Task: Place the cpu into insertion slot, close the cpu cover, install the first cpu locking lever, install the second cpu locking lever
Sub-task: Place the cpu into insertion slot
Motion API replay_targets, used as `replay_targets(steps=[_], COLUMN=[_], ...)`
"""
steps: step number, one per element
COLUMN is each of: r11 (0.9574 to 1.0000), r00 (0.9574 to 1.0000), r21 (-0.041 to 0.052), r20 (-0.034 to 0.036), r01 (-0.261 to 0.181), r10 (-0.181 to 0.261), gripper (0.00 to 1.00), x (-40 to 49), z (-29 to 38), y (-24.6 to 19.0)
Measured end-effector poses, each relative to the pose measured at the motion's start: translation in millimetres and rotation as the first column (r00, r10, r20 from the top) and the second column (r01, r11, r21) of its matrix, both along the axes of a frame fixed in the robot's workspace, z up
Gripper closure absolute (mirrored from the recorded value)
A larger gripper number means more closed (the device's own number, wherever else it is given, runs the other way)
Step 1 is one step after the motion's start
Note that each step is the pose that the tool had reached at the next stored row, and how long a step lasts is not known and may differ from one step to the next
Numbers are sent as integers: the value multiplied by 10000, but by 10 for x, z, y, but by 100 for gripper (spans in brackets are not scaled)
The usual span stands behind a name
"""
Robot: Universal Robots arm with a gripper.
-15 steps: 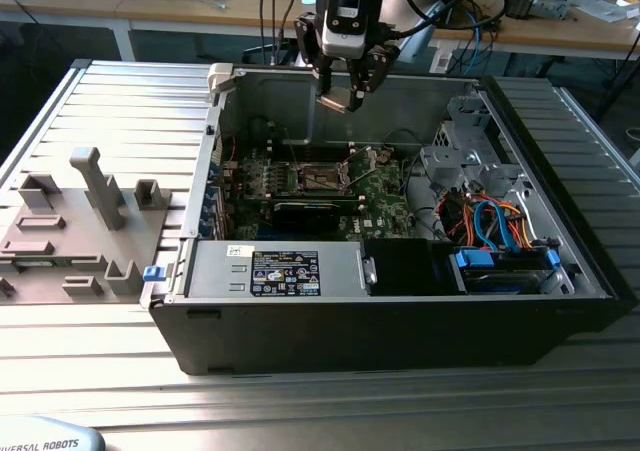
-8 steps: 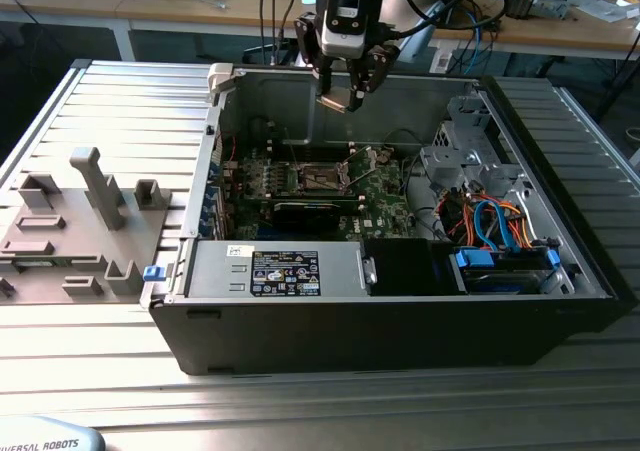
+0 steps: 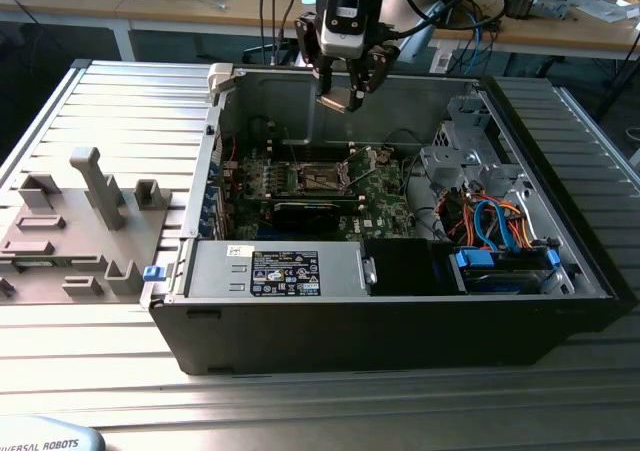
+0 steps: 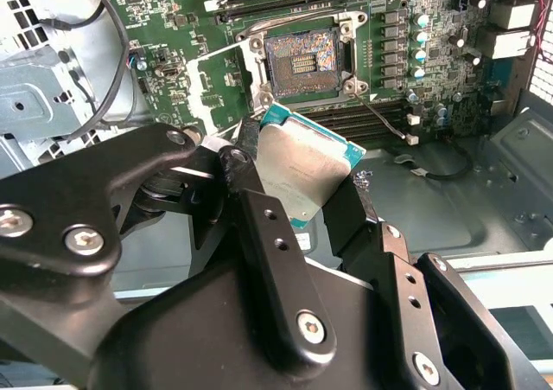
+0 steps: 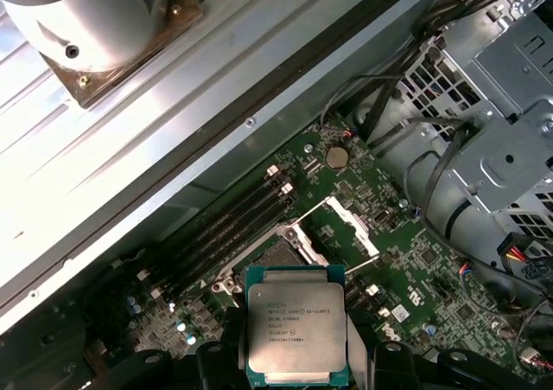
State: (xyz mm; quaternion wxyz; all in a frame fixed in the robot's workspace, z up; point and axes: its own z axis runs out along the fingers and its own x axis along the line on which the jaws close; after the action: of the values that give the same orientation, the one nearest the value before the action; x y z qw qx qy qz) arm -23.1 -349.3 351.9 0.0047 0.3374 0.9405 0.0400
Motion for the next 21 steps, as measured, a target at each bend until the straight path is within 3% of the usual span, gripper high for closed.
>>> replay_targets(steps=[21], r11=[9998], r00=[9998], r21=[0], r20=[0], r01=[207], r10=[-207], gripper=[46], x=[0], z=[-1], y=[0])
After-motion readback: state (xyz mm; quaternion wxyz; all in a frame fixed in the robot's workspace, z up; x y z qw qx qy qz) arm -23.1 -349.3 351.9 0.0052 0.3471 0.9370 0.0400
